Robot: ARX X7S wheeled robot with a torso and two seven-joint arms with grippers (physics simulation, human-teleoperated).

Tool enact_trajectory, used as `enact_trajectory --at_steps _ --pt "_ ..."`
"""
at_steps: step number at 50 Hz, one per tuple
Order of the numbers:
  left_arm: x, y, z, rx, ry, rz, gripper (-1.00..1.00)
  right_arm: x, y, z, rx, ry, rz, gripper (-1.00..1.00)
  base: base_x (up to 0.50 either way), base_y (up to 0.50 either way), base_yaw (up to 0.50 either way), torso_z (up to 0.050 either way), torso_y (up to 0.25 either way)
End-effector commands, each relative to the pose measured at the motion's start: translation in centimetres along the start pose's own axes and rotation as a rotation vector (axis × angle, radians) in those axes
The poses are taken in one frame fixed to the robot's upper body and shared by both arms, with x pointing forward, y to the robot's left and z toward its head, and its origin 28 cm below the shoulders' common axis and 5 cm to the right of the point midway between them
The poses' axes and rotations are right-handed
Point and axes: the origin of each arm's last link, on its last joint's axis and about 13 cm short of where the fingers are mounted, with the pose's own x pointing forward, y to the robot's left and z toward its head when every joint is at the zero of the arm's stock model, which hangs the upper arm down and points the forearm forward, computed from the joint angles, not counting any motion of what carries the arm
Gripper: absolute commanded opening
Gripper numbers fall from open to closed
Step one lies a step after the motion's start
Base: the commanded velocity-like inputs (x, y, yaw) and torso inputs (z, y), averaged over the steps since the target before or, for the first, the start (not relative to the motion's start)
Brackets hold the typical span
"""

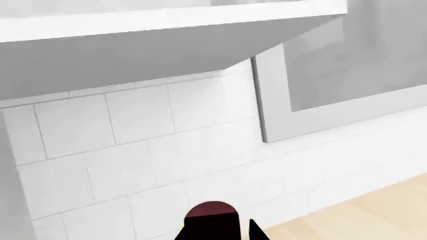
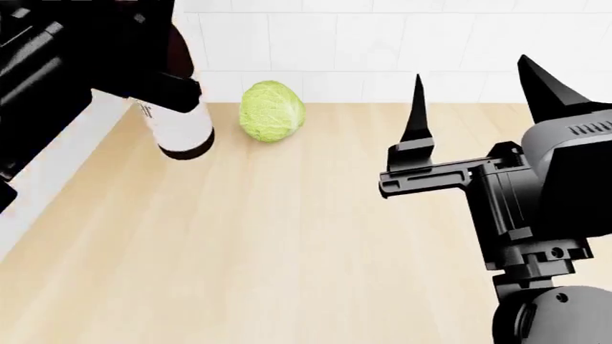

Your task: Pick the bar and vinegar from the counter and place them in the cabinets closest to them.

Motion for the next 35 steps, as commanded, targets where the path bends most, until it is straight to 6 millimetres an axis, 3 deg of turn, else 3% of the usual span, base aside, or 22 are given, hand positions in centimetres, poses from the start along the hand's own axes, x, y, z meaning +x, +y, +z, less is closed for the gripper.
enact_trajectory --at_steps 1,22,35 --pt "-1.7 1.0 5.6 0.091 -0.106 0.066 -1.00 0.1 0.0 -0.8 0.015 -0.013 -0.003 1.00 0.00 0.00 0.00 0.000 0.000" --pt "-4.5 2.8 10.5 0.136 -0.198 0.168 -1.00 0.2 0.9 -1.8 0.036 -0.030 0.012 1.00 0.00 0.00 0.00 0.000 0.000" --pt "-3.5 3.5 14.4 0.166 -0.272 0.169 -1.00 0.2 1.0 -1.8 0.037 -0.037 0.012 1.00 0.00 0.00 0.00 0.000 0.000"
